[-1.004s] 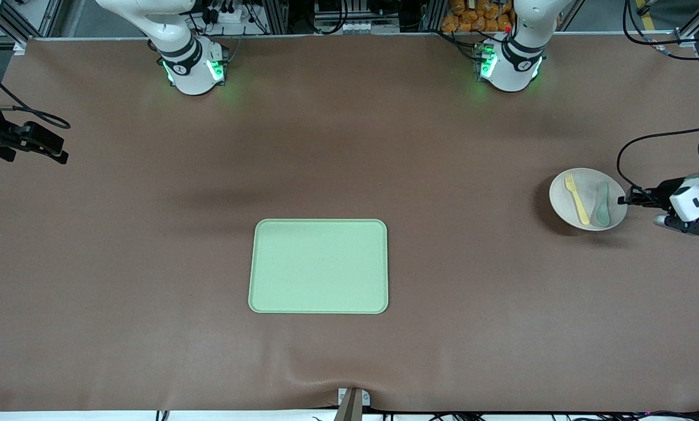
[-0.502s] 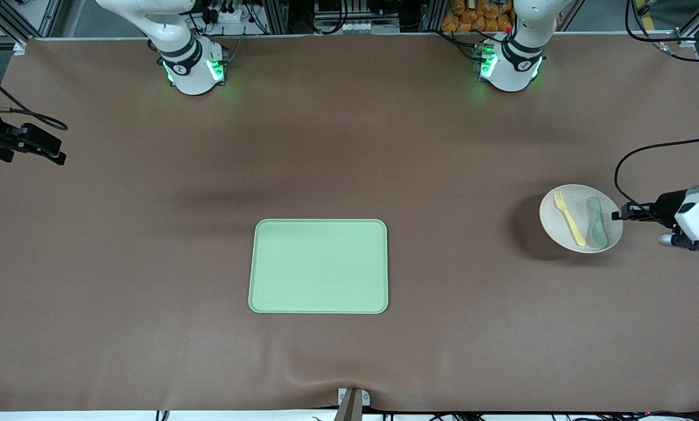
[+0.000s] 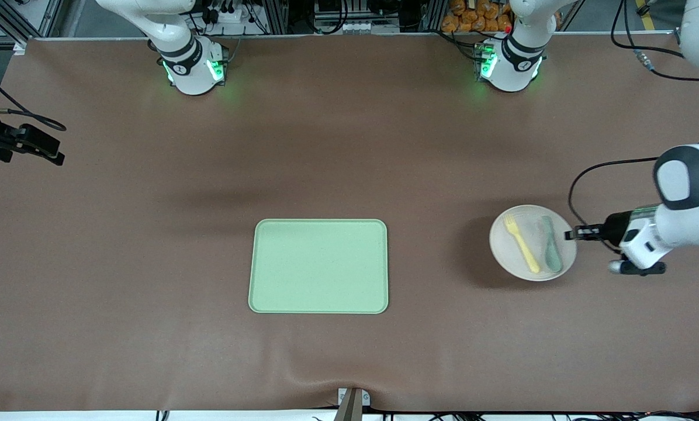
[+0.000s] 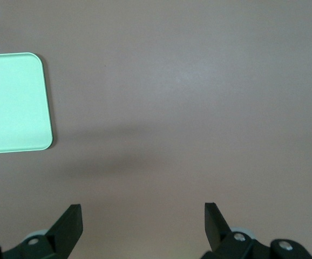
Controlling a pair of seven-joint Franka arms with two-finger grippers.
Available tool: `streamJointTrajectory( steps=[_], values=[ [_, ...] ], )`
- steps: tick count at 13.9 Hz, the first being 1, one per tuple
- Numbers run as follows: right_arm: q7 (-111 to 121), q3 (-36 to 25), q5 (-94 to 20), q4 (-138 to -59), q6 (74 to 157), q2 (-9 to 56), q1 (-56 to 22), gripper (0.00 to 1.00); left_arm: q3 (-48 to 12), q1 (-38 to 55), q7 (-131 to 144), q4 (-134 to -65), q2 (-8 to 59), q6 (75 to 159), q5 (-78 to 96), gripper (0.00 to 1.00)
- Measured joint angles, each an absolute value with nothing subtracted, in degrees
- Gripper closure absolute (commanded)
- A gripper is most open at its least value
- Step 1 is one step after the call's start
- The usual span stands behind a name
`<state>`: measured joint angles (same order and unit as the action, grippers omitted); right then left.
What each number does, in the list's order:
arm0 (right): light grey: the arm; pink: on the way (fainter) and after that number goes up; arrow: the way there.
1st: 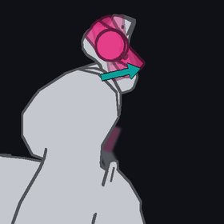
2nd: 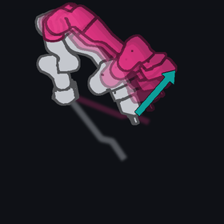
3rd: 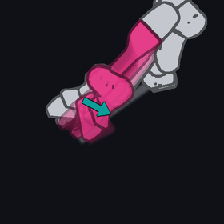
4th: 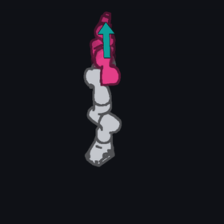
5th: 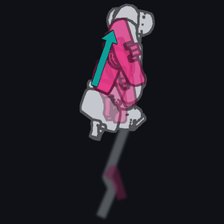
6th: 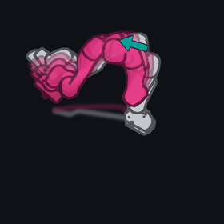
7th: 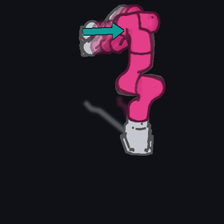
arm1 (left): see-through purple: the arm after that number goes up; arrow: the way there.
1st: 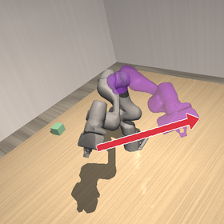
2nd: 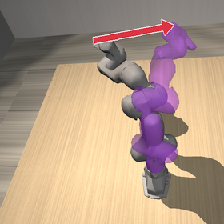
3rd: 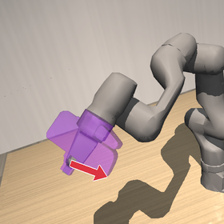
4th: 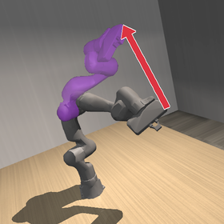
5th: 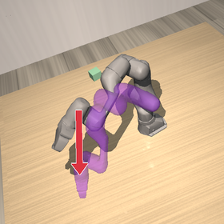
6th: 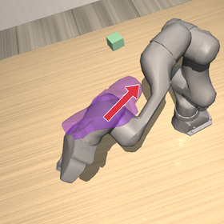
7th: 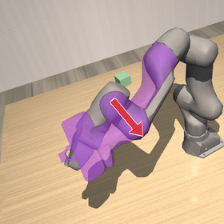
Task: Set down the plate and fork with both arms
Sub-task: 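Lift the plate with the left gripper and carry it toward the tray, then lower the plate onto the green tray with the left gripper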
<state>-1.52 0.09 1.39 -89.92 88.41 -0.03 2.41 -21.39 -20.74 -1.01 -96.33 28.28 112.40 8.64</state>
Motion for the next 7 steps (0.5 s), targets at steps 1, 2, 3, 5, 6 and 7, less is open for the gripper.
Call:
streamJointTrajectory(
  steps=[1, 2, 3, 5, 6, 7],
  values=[
    [-1.52, 0.08, 1.39, -89.93, 88.4, 0.05, 2.41, 0.0, -21.41, -18.22, 2.68, -95.16, 29.28, 112.4, 8.68, 1.0],
    [-1.52, 0.06, 1.4, -89.94, 88.39, 0.21, 2.42, 0.0, -21.43, -15.6, 6.62, -93.86, 30.48, 112.4, 8.77, 1.0],
    [-1.52, 0.06, 1.4, -89.94, 88.38, 0.38, 2.43, 0.0, -21.45, -13.03, 10.57, -92.43, 31.78, 112.42, 9.1, 1.0],
    [-1.52, 0.07, 1.4, -89.95, 88.38, 0.58, 2.43, 0.0, -21.48, -7.68, 18.26, -88.97, 34.62, 112.63, 10.61, 1.0],
    [-1.52, 0.08, 1.39, -89.95, 88.38, 0.59, 2.43, 0.0, -21.45, -5.34, 21.47, -87.34, 35.88, 113.02, 11.18, 1.0],
    [-1.52, 0.08, 1.39, -89.95, 88.38, 0.6, 2.43, 0.0, -21.44, -3.27, 24.25, -85.86, 37.04, 113.84, 11.47, 1.0]
  ],
)
